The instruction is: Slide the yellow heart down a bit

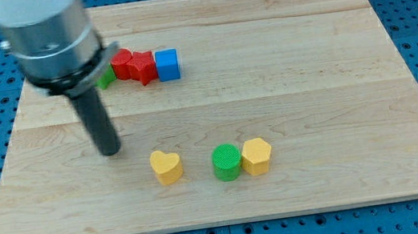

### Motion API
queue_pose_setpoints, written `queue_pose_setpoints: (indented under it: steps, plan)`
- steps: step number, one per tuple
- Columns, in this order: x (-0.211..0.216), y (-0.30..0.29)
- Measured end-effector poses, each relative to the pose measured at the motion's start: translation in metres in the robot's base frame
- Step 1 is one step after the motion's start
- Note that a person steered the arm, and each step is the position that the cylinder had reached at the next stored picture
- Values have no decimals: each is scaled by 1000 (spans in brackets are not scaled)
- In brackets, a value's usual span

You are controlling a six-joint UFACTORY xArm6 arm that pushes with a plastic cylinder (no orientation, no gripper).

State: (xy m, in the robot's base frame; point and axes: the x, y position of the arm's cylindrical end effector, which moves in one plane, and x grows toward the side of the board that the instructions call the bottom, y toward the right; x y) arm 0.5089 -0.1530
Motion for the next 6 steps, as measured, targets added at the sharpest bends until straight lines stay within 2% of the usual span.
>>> queue_pose_setpoints:
  steps: [1,2,3,4,5,6]
  plan:
    - [41,37]
    - [40,81]
    - [40,83]
    - [46,56]
    - [7,62]
    - [-11,99]
